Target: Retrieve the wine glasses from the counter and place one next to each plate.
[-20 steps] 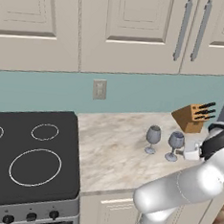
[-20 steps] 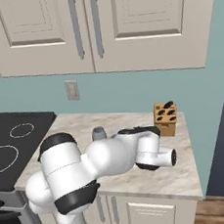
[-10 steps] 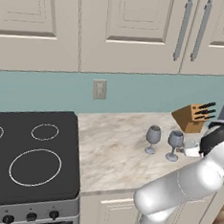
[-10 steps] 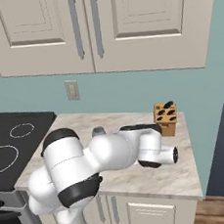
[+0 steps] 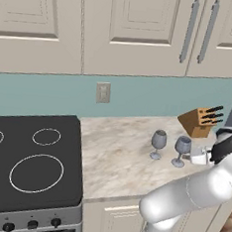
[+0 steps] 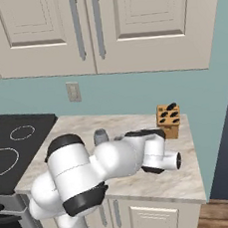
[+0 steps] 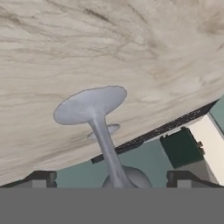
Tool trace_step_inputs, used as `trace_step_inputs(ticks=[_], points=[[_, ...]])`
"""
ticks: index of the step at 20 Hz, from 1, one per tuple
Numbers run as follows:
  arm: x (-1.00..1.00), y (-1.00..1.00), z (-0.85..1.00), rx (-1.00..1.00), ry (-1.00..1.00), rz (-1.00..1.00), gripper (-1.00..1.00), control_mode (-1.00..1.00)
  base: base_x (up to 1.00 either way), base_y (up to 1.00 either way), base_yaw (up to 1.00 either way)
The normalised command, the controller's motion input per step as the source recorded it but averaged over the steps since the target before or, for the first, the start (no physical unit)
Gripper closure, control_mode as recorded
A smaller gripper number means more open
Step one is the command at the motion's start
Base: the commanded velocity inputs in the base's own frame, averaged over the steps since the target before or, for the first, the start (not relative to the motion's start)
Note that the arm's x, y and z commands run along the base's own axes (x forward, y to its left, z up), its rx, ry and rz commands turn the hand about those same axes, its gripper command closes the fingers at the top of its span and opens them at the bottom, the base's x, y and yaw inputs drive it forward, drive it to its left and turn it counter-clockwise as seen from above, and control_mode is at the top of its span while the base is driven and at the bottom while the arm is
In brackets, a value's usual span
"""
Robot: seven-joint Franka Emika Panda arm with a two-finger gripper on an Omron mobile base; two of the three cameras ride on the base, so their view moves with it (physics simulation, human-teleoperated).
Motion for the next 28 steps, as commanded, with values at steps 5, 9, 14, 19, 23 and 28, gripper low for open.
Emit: trace_step_inputs(ticks=[5,9,14,19,23,28], points=[[-0.01,0.17,0.00,0.00,-0.13,0.00,-1.00,-1.00,0.00,0.00,0.00],[0.00,0.21,-0.03,0.00,-0.05,0.00,-1.00,-1.00,0.00,0.00,0.00],[0.00,0.19,-0.01,0.00,-0.01,0.00,1.00,-1.00,0.00,0.00,0.00],[-0.04,0.03,0.18,0.06,0.00,-0.01,1.00,-1.00,0.00,0.00,0.00],[-0.23,0.00,0.49,0.10,-0.02,-0.01,1.00,-1.00,0.00,0.00,0.00],[-0.35,0.07,0.66,0.17,-0.02,-0.03,1.00,-1.00,0.00,0.00,0.00]])
